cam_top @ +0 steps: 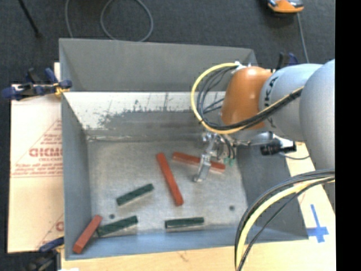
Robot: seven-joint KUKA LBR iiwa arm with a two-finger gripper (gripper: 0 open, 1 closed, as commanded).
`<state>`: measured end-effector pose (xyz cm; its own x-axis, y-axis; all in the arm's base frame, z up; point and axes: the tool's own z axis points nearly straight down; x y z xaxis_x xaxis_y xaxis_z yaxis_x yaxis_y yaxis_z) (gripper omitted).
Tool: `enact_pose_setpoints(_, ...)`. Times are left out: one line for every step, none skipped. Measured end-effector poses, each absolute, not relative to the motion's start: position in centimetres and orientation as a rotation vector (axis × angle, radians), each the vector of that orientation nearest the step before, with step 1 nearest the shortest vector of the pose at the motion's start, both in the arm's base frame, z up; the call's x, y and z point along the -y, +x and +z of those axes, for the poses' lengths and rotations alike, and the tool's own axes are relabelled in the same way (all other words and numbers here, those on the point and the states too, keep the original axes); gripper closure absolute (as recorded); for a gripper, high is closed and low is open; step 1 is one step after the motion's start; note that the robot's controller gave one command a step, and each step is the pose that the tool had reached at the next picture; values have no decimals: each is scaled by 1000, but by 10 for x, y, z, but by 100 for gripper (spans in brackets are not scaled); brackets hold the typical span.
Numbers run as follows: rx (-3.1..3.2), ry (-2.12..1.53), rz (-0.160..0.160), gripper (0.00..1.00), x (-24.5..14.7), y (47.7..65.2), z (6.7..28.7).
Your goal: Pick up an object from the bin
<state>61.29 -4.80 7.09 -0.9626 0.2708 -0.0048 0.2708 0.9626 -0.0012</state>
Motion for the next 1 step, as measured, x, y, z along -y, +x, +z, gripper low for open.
enact_pose_setpoints(-3108, 427, -3, 100, 48, 613, 71)
